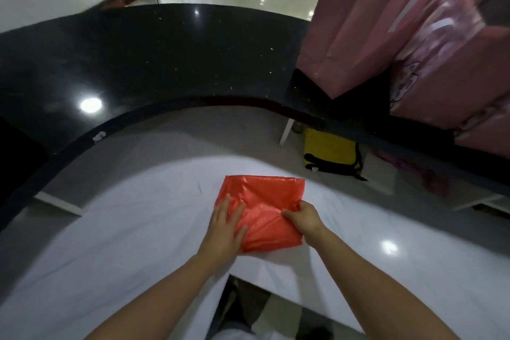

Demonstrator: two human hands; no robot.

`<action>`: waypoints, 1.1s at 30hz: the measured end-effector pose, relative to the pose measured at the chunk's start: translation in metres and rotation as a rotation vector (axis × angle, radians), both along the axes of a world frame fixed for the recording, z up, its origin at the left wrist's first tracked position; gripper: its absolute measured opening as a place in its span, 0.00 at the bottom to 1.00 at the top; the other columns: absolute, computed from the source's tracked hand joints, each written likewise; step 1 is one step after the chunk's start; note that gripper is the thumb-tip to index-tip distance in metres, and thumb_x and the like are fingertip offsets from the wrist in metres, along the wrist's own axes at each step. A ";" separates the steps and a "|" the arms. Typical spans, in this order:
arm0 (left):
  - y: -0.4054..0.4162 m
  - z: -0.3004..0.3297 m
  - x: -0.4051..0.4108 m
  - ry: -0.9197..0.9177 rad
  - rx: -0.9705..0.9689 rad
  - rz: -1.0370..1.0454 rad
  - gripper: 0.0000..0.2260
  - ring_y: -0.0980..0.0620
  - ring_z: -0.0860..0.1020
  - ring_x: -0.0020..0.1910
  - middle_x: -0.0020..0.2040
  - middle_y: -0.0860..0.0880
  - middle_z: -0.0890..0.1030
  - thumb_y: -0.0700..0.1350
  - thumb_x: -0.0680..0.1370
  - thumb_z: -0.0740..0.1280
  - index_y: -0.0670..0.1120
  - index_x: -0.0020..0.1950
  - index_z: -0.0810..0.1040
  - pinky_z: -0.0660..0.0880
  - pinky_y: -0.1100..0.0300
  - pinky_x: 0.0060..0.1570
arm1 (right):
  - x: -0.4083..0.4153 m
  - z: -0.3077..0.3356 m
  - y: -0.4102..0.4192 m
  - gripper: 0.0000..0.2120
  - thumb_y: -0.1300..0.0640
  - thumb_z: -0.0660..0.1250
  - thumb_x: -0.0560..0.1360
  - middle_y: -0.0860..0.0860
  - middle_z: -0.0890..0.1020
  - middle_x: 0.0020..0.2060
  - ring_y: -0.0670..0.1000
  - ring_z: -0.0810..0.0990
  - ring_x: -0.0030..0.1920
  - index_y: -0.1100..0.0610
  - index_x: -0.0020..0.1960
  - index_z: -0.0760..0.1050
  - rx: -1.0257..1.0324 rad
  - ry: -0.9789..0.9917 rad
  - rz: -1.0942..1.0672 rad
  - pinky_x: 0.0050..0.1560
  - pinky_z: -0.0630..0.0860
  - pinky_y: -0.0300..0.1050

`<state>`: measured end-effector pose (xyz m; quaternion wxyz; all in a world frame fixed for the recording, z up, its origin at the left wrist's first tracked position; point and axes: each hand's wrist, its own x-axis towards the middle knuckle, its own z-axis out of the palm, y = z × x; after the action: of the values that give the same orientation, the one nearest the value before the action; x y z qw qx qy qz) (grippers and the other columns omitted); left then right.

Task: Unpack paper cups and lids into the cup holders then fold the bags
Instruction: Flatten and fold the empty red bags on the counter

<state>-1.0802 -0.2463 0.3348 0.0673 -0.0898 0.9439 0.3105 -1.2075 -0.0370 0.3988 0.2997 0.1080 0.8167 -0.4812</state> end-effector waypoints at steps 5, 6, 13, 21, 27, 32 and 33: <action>0.034 0.021 -0.041 -0.006 0.230 0.159 0.35 0.44 0.51 0.81 0.83 0.48 0.45 0.61 0.82 0.61 0.55 0.83 0.47 0.56 0.46 0.77 | 0.006 0.013 0.059 0.15 0.58 0.73 0.77 0.54 0.84 0.51 0.56 0.84 0.51 0.54 0.62 0.76 -0.111 -0.022 -0.204 0.55 0.82 0.55; 0.045 0.027 -0.049 -0.032 0.307 0.188 0.37 0.44 0.55 0.80 0.83 0.47 0.50 0.63 0.81 0.62 0.53 0.83 0.47 0.58 0.46 0.76 | 0.008 0.016 0.074 0.17 0.58 0.73 0.77 0.55 0.84 0.52 0.57 0.85 0.51 0.55 0.64 0.76 -0.134 -0.021 -0.241 0.55 0.82 0.55; 0.153 0.058 -0.070 -0.446 0.886 0.277 0.35 0.40 0.80 0.61 0.67 0.45 0.78 0.51 0.73 0.78 0.48 0.75 0.66 0.78 0.41 0.62 | 0.054 0.032 0.204 0.21 0.61 0.73 0.76 0.57 0.84 0.53 0.58 0.85 0.51 0.61 0.67 0.74 -0.230 -0.036 -0.491 0.54 0.83 0.55; 0.304 0.085 -0.028 -0.761 0.871 0.210 0.19 0.39 0.83 0.52 0.52 0.41 0.85 0.40 0.73 0.77 0.43 0.62 0.76 0.82 0.50 0.40 | 0.167 0.021 0.354 0.23 0.57 0.76 0.74 0.57 0.85 0.49 0.59 0.85 0.49 0.61 0.66 0.75 -0.331 -0.161 -0.723 0.47 0.84 0.53; 0.424 0.092 0.021 -0.901 0.789 0.062 0.22 0.35 0.81 0.56 0.58 0.37 0.82 0.40 0.73 0.76 0.42 0.63 0.73 0.83 0.42 0.45 | 0.261 0.014 0.461 0.21 0.61 0.73 0.75 0.61 0.86 0.50 0.62 0.86 0.49 0.55 0.66 0.74 -0.508 -0.290 -0.877 0.41 0.84 0.56; 0.531 0.095 0.061 -0.792 0.669 -0.154 0.19 0.36 0.81 0.58 0.58 0.38 0.83 0.36 0.74 0.73 0.39 0.65 0.78 0.77 0.40 0.62 | 0.328 0.015 0.552 0.18 0.69 0.64 0.78 0.60 0.86 0.49 0.60 0.84 0.47 0.57 0.66 0.74 -0.534 -0.172 -1.010 0.42 0.82 0.52; 0.552 0.096 0.070 -0.752 0.645 -0.183 0.19 0.37 0.81 0.57 0.57 0.38 0.83 0.35 0.74 0.73 0.38 0.65 0.78 0.77 0.42 0.62 | 0.340 0.015 0.569 0.18 0.70 0.63 0.79 0.60 0.85 0.50 0.59 0.83 0.47 0.57 0.66 0.74 -0.530 -0.138 -1.038 0.44 0.82 0.52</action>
<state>-1.0106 0.3057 0.4306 0.4538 -0.0868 0.7145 0.5254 -0.8674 0.5323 0.4134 0.0940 0.4463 0.4874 -0.7446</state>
